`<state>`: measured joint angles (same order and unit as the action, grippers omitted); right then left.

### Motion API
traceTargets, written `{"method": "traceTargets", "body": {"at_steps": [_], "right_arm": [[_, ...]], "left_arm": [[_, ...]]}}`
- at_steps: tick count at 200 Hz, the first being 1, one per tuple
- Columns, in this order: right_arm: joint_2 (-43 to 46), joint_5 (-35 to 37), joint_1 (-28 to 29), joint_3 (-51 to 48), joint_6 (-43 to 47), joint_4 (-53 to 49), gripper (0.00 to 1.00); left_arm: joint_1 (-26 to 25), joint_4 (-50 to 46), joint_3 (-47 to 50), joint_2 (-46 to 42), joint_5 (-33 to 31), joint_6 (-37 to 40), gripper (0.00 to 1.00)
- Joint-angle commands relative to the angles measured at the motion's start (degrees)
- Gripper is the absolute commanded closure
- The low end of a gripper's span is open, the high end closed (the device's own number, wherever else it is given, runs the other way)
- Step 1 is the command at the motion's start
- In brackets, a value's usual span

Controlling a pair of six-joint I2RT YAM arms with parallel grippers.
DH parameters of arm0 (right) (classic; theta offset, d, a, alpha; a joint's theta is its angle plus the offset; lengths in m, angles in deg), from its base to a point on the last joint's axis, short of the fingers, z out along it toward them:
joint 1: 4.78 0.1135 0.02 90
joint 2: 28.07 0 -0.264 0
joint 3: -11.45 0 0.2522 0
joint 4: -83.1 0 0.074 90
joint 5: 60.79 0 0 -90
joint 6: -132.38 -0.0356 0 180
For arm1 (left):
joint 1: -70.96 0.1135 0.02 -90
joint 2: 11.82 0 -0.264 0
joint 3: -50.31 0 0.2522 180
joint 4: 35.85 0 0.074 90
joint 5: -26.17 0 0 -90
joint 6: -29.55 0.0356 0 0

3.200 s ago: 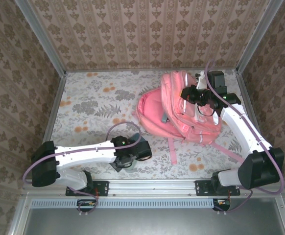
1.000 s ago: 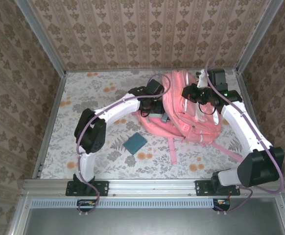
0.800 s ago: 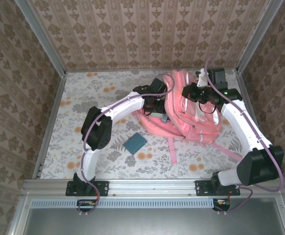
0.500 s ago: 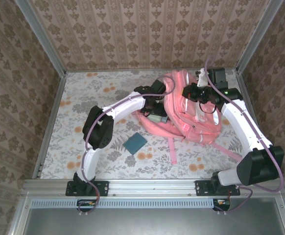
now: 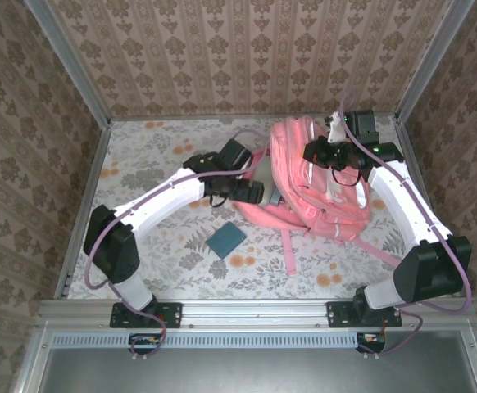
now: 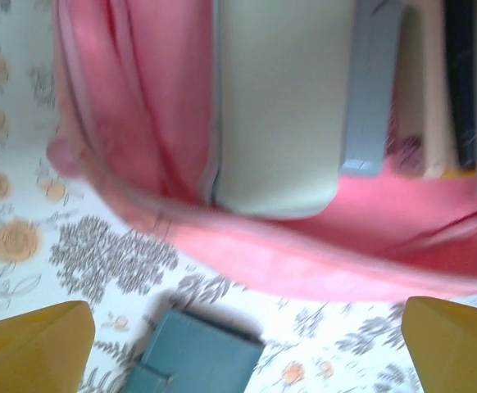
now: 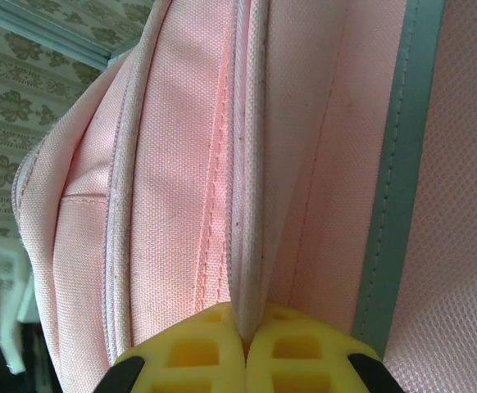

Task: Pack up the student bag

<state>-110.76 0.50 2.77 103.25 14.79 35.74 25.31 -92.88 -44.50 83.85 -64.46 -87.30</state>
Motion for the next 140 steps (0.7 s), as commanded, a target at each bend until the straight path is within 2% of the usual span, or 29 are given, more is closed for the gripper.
{"method": "traceTargets", "body": {"at_steps": [1, 23, 46, 113, 140], "right_arm": [[-0.31, -0.99, -0.32, 3.19, 1.01, 3.11, 1.00], [-0.82, -1.35, -0.26, 3.30, 0.57, 3.45, 1.00], [-1.24, -1.78, -0.08, 3.33, 0.00, 3.90, 1.00], [-1.19, -1.82, 0.36, 3.24, -0.12, 3.29, 1.00], [-0.94, -1.53, 0.36, 3.22, 0.03, 3.13, 1.00]], "left_arm": [[0.19, 0.02, 7.14, -2.23, 0.29, 2.23, 0.02], [-0.52, 2.95, 13.90, -5.49, 2.81, 3.60, 0.02], [-0.84, 3.81, 17.50, -5.02, 3.99, 5.52, 0.02], [-1.19, 3.93, 18.74, 2.49, 7.18, 12.14, 0.00], [-1.90, 3.63, 19.05, 4.44, 6.56, 13.09, 0.00]]}}
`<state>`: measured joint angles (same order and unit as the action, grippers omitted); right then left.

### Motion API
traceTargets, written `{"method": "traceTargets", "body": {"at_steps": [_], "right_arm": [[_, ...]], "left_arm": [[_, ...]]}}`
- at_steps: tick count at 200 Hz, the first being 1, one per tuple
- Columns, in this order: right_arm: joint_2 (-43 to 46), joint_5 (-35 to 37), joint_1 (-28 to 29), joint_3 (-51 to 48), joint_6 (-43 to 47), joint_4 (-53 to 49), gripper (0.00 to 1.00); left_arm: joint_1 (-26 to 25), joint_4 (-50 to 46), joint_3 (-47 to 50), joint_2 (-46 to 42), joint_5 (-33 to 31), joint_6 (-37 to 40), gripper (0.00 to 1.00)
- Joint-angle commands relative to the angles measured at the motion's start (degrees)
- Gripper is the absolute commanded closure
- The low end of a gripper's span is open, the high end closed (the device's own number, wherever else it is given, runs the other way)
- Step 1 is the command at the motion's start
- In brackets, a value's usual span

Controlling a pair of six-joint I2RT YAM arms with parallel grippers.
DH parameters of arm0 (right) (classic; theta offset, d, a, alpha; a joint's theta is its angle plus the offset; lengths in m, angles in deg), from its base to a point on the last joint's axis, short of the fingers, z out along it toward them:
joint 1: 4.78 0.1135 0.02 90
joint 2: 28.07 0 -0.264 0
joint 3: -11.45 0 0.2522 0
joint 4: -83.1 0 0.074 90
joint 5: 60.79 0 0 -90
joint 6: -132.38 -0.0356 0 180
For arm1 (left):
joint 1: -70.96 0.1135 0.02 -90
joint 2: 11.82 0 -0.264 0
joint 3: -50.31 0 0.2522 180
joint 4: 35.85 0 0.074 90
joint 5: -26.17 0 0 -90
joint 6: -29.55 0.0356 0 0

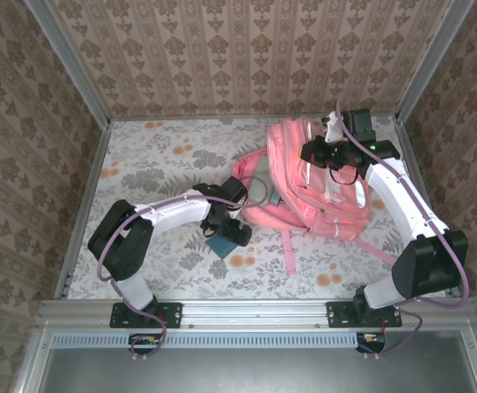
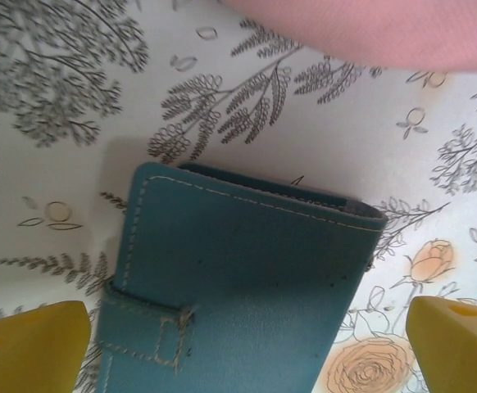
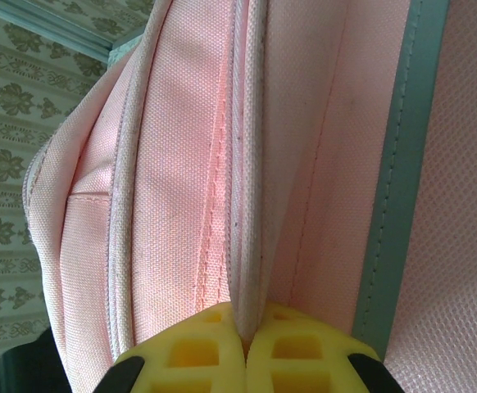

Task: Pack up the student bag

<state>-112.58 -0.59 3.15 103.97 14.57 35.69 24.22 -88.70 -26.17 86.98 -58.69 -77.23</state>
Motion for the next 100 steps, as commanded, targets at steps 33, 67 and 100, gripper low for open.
{"method": "traceTargets", "body": {"at_steps": [33, 67, 100], "right_arm": [[0.64, -0.56, -0.01, 2.64, 0.26, 3.28, 1.00], [0.20, -1.08, -0.01, 2.69, -0.18, 3.59, 1.00], [0.24, -0.98, -0.01, 2.86, -0.32, 3.50, 1.00]], "left_arm": [[-3.80, -1.71, 0.94, 3.40, -2.59, 3.59, 0.00], [-6.21, -2.39, 1.04, 5.74, -7.24, 2.66, 0.04], [-6.44, -2.94, 1.20, 3.75, -10.67, 1.30, 0.24]]}}
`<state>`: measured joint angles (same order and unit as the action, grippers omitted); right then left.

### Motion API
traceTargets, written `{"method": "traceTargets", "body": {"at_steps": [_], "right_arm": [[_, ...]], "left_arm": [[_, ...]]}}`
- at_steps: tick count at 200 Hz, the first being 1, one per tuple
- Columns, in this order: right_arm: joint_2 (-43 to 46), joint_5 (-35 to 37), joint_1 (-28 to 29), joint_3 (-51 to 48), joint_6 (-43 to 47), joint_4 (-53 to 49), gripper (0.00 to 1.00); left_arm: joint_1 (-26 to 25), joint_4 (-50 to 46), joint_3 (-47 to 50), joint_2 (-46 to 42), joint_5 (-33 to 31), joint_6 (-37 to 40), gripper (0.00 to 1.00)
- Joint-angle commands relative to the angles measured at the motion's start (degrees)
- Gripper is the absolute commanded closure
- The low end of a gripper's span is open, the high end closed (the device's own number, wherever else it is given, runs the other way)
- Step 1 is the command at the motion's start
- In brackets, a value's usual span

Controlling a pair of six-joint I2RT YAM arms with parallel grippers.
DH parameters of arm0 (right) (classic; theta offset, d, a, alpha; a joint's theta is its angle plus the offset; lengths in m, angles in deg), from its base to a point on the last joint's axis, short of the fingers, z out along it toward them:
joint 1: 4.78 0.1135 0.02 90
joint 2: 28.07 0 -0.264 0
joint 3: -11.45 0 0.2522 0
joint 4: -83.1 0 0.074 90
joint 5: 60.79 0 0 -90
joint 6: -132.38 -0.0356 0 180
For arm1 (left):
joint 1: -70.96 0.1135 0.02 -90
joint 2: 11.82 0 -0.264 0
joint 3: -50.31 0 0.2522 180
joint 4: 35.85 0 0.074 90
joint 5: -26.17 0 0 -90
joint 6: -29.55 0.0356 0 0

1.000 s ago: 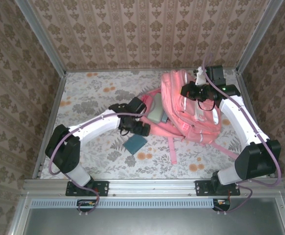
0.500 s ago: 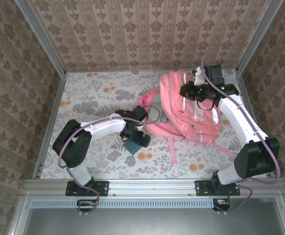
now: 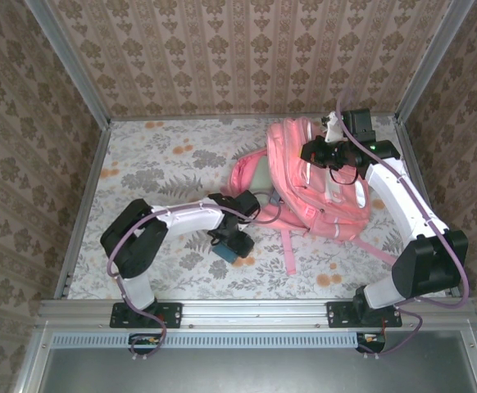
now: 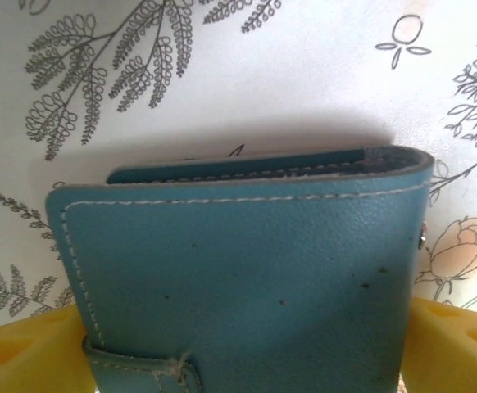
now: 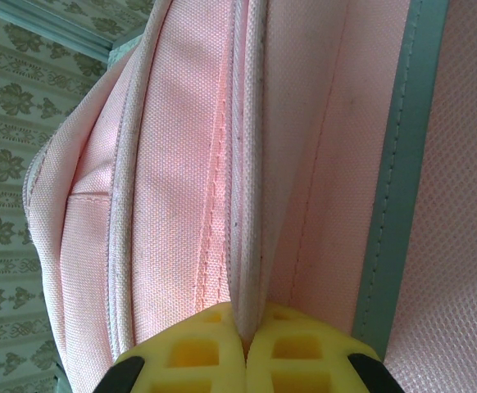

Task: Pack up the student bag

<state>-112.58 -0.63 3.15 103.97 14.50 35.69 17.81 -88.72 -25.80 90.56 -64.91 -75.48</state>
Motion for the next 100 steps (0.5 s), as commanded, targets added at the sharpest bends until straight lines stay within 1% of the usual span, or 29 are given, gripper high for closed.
{"method": "traceTargets", "body": {"at_steps": [1, 8, 14, 29, 53, 80, 100], "right_arm": [[0.28, -0.97, -0.01, 2.87, -0.25, 3.50, 1.00], [0.27, -0.92, 0.01, 2.91, -0.25, 3.42, 1.00], [0.29, -0.96, -0.05, 2.98, -0.31, 3.44, 1.00], [0.26, -1.08, 0.03, 2.95, -0.41, 3.44, 1.00], [0.40, -1.34, 0.07, 3.04, -0.27, 3.41, 1.00], [0.58, -1.45, 0.10, 3.31, 0.26, 3.16, 1.00], [0.64, -1.47, 0.16, 3.41, 0.28, 3.15, 1.00]], "left_arm": [[-0.08, -3.00, 0.83, 0.00, -4.53, -0.49, 0.25], [0.06, -3.17, 0.73, -1.04, -5.22, -0.74, 0.32], [0.20, -3.33, 0.67, -1.97, -5.72, -0.99, 0.35], [1.18, -3.63, 0.41, -4.03, -5.89, -1.66, 0.36], [3.11, -5.02, -1.96, -6.81, -4.08, -2.33, 0.38], [4.52, -6.27, -7.47, -9.69, -2.12, -3.11, 0.42], [5.80, -5.81, -12.69, -9.23, 0.47, -4.23, 0.44]]}}
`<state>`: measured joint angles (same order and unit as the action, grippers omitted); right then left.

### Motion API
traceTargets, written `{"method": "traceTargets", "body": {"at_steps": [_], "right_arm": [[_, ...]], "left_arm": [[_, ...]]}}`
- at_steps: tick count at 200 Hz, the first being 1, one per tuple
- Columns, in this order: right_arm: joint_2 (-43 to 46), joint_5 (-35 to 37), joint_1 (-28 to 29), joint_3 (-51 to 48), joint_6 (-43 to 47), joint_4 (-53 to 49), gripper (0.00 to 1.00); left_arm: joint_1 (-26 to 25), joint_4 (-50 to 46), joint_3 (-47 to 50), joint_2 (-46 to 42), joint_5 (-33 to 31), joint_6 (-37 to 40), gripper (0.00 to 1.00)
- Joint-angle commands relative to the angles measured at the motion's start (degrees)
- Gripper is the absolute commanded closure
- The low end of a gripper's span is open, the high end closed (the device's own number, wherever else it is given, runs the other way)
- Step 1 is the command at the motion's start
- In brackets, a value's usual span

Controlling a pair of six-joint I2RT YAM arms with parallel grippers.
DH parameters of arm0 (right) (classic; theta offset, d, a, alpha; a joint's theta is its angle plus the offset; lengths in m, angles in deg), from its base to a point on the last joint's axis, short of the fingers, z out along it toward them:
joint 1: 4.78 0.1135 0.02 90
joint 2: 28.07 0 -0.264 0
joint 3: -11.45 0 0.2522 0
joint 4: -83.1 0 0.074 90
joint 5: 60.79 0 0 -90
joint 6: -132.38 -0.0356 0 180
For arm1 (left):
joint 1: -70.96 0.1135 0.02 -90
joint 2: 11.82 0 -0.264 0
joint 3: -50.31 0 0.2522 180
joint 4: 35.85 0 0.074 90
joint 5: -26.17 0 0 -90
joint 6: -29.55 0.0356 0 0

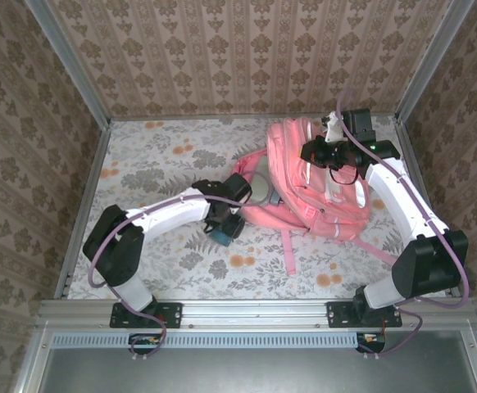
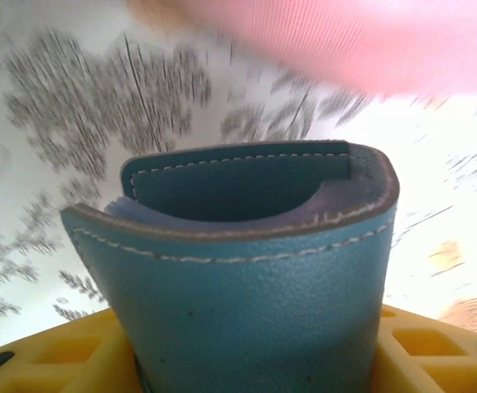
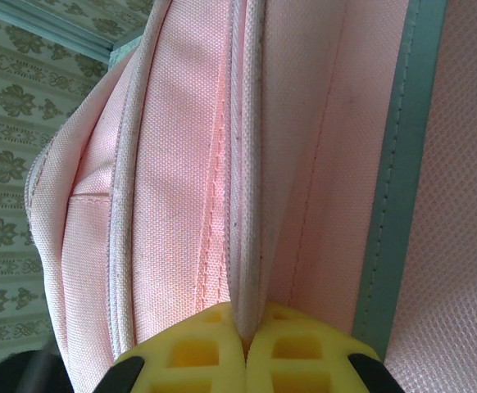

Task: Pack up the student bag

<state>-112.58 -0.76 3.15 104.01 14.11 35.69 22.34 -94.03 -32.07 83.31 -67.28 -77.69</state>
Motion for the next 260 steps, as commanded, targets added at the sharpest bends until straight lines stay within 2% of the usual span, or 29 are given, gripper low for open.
{"method": "traceTargets", "body": {"at_steps": [1, 54, 85, 125, 139, 149, 160, 178, 238, 260], "right_arm": [[0.65, -1.32, 0.16, 3.37, 0.67, 3.19, 1.00], [0.75, -1.38, 0.47, 3.68, 0.25, 3.20, 1.00], [0.66, -1.40, 0.84, 4.51, 0.22, 3.18, 1.00], [0.40, -1.18, 1.13, 5.37, 0.49, 1.16, 1.00], [0.41, -1.05, 1.12, 5.23, 0.67, 0.95, 1.00], [0.40, -0.96, 1.13, 5.09, 0.71, 1.00, 1.00], [0.44, -0.97, 1.13, 5.02, 0.71, 0.91, 1.00], [0.56, -0.75, 1.11, 4.79, 0.94, 0.87, 1.00], [0.31, -1.14, 1.22, 4.06, 0.43, 1.96, 1.00], [0.29, -1.14, 1.29, 4.17, 0.48, 1.85, 1.00]], "left_arm": [[1.31, -0.40, -6.69, -1.93, 3.05, -2.11, 0.44], [3.68, 5.25, -19.99, 7.74, 8.00, -8.70, 0.45], [3.78, 6.47, -28.43, 15.85, 9.16, -12.19, 0.45], [2.75, 9.10, -35.83, 23.64, 14.83, -15.18, 0.45], [1.98, 9.32, -37.50, 25.05, 15.94, -15.37, 0.37], [1.69, 8.57, -38.64, 25.99, 16.19, -15.37, 0.24], [1.45, 7.92, -38.63, 26.03, 15.59, -15.46, 0.11], [1.73, 8.15, -36.58, 23.67, 14.07, -15.37, 0.00], [7.93, 8.89, -27.53, 12.66, 12.08, -13.13, 0.00], [11.89, 7.10, -26.17, 12.75, 10.87, -11.55, 0.09]]}}
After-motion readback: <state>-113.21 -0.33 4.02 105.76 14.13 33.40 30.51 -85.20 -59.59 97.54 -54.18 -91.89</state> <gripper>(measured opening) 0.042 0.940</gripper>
